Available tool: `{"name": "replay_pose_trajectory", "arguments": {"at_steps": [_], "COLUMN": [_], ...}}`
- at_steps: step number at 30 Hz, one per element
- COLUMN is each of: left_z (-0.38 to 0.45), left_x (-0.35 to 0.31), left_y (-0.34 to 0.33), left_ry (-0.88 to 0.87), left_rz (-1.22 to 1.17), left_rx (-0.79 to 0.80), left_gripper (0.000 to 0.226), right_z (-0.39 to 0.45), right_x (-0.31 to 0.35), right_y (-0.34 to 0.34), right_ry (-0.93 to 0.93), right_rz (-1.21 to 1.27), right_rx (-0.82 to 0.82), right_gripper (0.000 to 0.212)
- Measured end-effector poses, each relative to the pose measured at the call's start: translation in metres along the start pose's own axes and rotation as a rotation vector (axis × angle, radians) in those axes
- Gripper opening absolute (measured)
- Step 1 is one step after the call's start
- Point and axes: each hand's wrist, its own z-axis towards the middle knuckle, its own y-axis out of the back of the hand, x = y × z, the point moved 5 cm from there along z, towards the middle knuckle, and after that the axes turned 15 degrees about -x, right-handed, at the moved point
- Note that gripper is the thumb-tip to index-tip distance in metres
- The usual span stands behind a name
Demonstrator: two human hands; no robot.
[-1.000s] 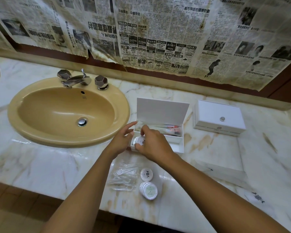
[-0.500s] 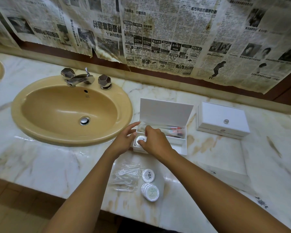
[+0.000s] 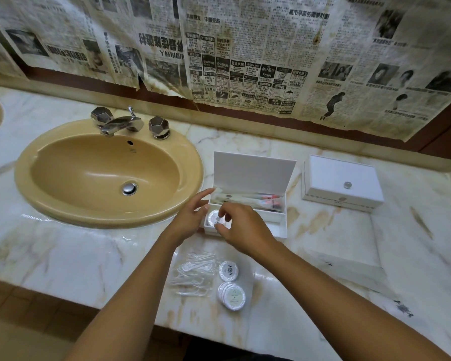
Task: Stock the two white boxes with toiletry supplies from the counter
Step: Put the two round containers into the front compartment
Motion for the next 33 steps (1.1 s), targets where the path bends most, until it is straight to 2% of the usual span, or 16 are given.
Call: {"name": "replay_pose_trajectory", "arguments": {"at_steps": [4,9,22,28,33], "left_z": [0.000,-0.003,-0.005,-0.004,-0.002], "left_x": [0.000,-0.004,-0.005,-0.003,-0.002], "left_y": [0.000,-0.001,0.000,0.000,0.001], "left_ry": [0.009,0.018,0.037,0.055,0.041], "left_rz": [0.006,0.018,0.044,0.032,0.042], "left_rx": [-0.007,-0.011,-0.023,-0.027,-0.025], "left_gripper": [0.042,0.041,0.043,0.043,0.044], "right_z": [-0.020,-0.040,-0.050,-0.050,-0.048], "right_x": [0.002,-0.013,-0.025,-0.022,-0.019], "right_y": [-0.006,-0.025,-0.049,-0.049,-0.047], "right_ry": [0.093,0.101,0.123,0.116,0.092], "right_rz": [-0.028,-0.141,-0.317,-0.306,-0.275], "right_rx": [0.141,0.295,0.355,0.351,0.351], "right_gripper": [0.022,0.030,0.048,0.029,0.033]}}
